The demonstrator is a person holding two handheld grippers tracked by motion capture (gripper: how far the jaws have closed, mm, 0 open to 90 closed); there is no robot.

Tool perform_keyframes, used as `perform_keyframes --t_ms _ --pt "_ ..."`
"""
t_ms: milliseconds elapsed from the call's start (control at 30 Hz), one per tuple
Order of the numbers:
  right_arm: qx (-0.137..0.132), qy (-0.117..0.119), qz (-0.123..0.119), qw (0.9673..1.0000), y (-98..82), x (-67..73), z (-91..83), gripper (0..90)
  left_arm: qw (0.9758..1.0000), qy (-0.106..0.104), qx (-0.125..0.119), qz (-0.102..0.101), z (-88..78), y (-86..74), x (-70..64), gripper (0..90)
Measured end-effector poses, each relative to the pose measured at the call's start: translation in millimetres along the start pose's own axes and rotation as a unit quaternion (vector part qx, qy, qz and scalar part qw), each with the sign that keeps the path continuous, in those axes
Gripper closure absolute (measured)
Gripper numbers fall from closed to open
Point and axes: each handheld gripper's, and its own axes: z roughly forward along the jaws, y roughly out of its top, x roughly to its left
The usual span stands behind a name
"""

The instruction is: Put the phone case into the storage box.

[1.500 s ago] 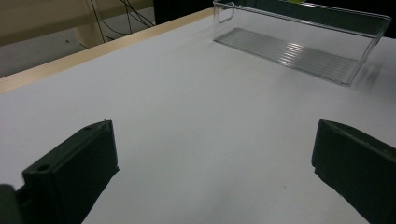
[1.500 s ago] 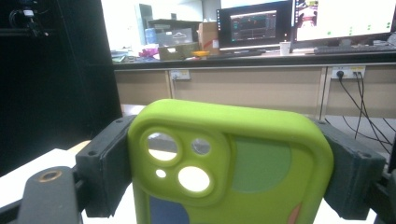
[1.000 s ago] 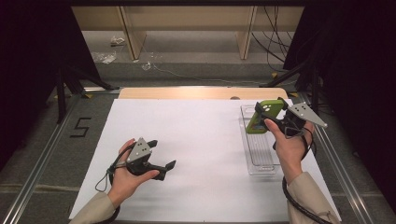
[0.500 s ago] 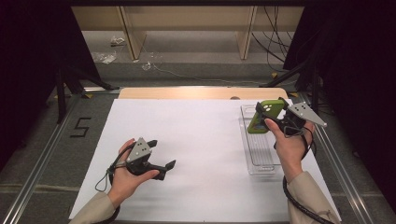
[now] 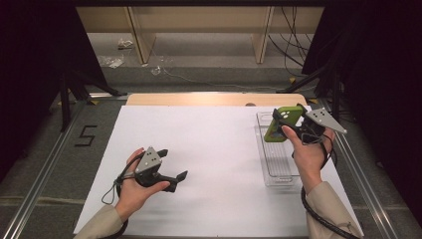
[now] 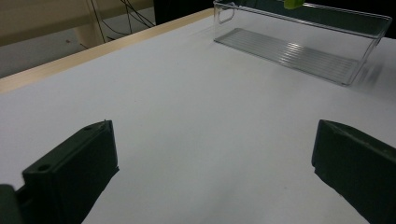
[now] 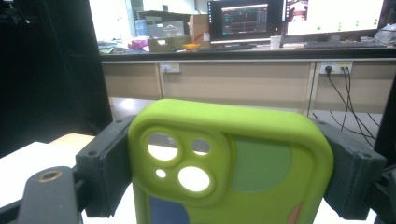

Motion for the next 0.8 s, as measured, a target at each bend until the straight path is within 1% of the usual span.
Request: perform_keyframes --t_ms 800 --pt "0.012 -0.002 -0.001 0.9999 -2.3 -1.5 14.1 17.4 1.0000 -0.001 0.000 0.000 0.3 0.3 -0.1 0.0"
